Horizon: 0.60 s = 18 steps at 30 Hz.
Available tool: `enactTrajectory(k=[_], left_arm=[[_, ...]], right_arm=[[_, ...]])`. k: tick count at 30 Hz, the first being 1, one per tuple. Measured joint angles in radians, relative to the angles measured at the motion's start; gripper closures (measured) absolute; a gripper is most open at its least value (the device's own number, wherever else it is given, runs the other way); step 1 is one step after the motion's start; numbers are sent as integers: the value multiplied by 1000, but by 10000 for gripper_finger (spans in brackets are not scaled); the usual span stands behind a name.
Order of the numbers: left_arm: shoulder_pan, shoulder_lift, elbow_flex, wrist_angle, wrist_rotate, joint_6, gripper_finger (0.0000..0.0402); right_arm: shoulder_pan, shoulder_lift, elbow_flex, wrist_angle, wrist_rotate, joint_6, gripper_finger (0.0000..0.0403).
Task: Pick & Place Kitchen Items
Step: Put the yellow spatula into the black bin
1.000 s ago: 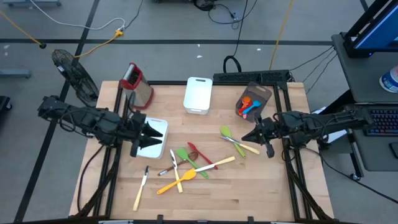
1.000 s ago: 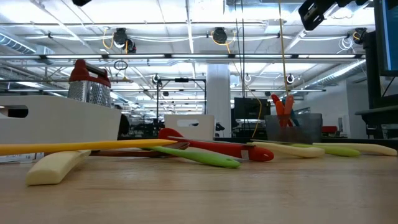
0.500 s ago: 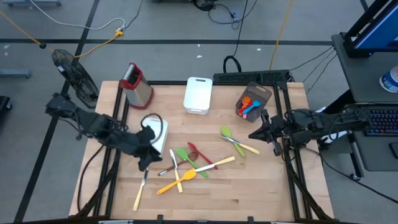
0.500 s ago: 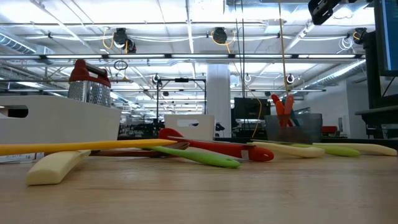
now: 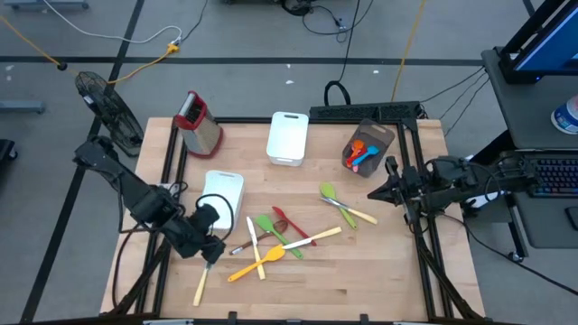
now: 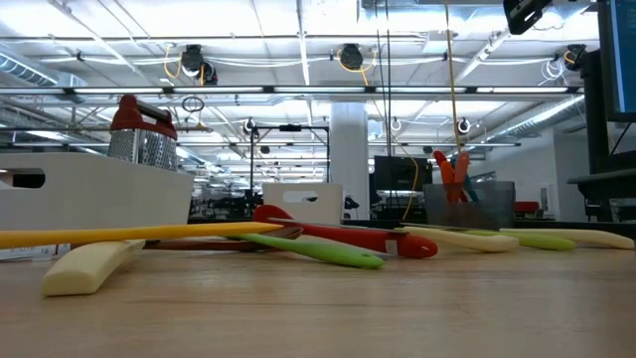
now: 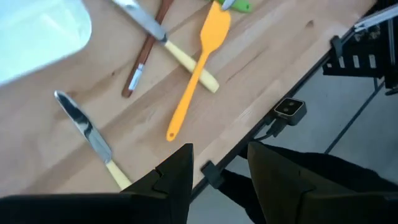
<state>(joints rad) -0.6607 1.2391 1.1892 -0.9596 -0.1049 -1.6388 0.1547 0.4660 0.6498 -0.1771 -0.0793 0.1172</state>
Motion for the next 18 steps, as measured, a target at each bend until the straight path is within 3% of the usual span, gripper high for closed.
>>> enactTrajectory(k=[6,18], left_arm=[[-16,5,0,8,-1,-19,245],[-15,5,0,53,-149,238,245]], right_arm=[[0,-2,0,-1,0,-2,403],[0,-1,0,-1,0,0,403]])
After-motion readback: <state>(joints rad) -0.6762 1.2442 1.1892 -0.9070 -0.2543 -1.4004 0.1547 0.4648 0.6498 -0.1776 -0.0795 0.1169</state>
